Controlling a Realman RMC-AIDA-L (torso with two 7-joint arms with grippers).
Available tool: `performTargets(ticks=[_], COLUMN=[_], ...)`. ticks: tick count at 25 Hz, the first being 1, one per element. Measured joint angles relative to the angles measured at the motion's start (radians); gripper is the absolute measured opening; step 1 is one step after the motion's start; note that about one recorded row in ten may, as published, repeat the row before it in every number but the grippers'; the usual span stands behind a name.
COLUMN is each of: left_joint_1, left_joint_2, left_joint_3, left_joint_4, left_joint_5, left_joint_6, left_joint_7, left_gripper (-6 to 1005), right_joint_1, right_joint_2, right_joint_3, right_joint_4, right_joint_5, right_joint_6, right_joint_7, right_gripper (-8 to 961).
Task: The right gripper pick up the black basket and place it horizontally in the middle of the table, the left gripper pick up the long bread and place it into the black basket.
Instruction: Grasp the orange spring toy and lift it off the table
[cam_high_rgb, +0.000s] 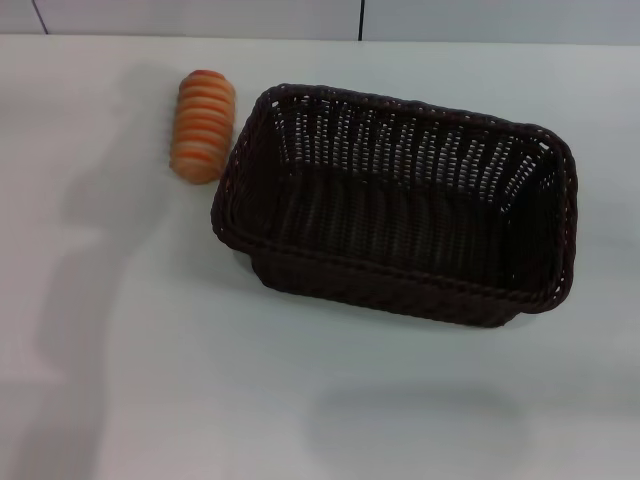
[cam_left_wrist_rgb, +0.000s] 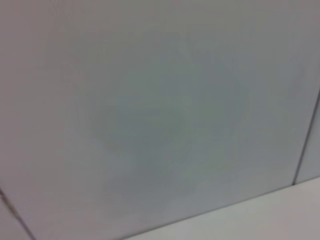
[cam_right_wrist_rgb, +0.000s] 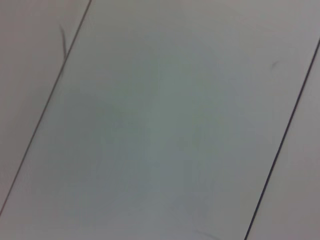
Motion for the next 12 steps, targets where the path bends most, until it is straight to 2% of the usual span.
performTargets(ticks=[2,5,8,9,10,12], left_joint_1=[-0.097,-0.131,-0.211,-0.211,-0.252,-0.277], left_joint_2=[0.000,0.000,0.002,0.002,0.005,0.007], left_joint_3=[-0.052,-0.061,-0.075,-0.075,-0.087,-0.089], left_joint_4=[-0.140,-0.198,-0.346,-0.346,-0.431,-0.489], left_joint_5=[0.004,0.003,0.004,0.004,0.004,0.004], left_joint_6=[0.011,0.007,-0.034,-0.034,-0.057,-0.078], left_joint_7=[-0.001,-0.001,-0.001,-0.001,-0.001,-0.001], left_gripper=[735,736,736,736,736,735], right_joint_1=[-0.002,-0.008,-0.018,-0.021,-0.025,-0.033], right_joint_2=[0.000,0.000,0.000,0.000,0.000,0.000], right_joint_3=[0.000,0.000,-0.002,-0.003,-0.004,-0.006], right_joint_4=[0.000,0.000,0.005,0.006,0.008,0.014], right_joint_5=[-0.020,-0.028,-0.035,-0.035,-0.035,-0.035], right_joint_6=[-0.001,0.000,0.010,0.016,0.020,0.026], right_joint_7=[0.001,0.001,0.000,-0.002,-0.003,-0.004], right_gripper=[589,589,589,589,589,589])
